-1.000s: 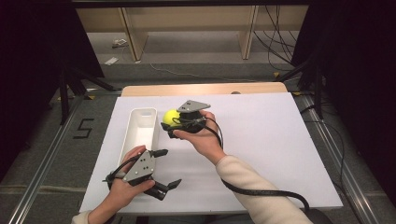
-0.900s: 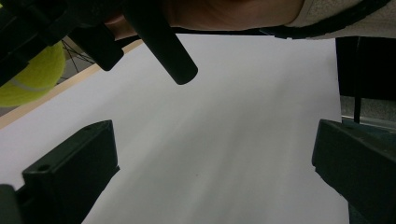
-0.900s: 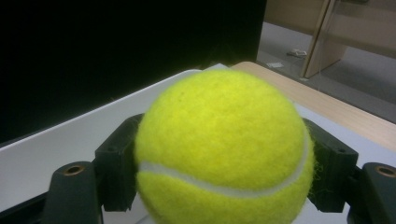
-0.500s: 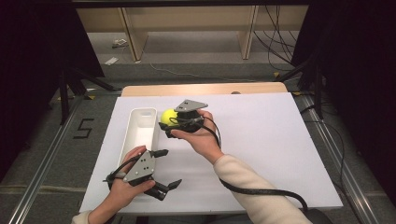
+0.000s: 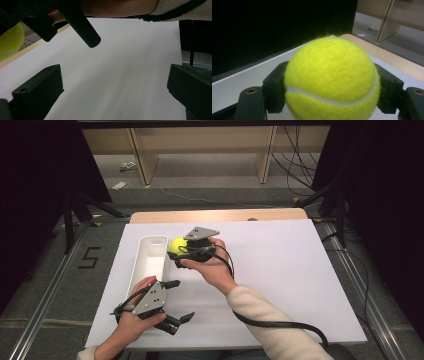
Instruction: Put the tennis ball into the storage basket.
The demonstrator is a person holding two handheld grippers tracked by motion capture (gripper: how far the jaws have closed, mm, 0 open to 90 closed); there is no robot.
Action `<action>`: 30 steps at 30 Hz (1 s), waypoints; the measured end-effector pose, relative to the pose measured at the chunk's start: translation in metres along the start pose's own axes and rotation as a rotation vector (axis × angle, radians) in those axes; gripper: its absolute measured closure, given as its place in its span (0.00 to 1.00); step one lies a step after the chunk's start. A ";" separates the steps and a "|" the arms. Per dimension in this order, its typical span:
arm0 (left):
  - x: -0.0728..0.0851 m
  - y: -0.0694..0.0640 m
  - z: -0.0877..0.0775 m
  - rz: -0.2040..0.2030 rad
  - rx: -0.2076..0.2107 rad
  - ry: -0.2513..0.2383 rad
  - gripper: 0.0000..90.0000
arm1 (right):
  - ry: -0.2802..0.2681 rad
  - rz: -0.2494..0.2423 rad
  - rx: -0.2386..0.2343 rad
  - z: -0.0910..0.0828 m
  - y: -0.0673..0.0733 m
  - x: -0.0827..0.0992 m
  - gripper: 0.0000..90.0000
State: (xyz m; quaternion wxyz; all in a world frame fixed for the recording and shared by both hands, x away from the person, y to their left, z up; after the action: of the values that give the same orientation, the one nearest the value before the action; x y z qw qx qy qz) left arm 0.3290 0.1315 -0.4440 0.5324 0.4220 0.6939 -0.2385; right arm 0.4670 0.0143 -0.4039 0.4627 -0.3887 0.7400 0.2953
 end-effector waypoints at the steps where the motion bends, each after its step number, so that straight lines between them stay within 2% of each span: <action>1: 0.000 0.000 0.000 0.000 0.001 0.000 0.00 | -0.001 -0.001 0.000 0.000 0.000 0.000 0.30; 30: 0.000 -0.001 0.000 0.005 0.002 -0.001 0.00 | 0.008 -0.017 -0.019 0.012 0.007 -0.008 0.30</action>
State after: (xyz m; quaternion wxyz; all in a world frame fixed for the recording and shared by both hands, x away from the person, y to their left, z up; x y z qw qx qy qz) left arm 0.3285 0.1312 -0.4436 0.5329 0.4244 0.6922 -0.2381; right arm 0.4689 0.0303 -0.4009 0.4583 -0.4005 0.7358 0.2968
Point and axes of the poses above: each handheld gripper's, and its own axes: z roughly forward along the jaws, x roughly out of its underside, y roughly to its left, the point moved 3 cm from there along z, roughly forward along the jaws, and after that the axes turned 5 degrees about -x, right-handed, at the moved point
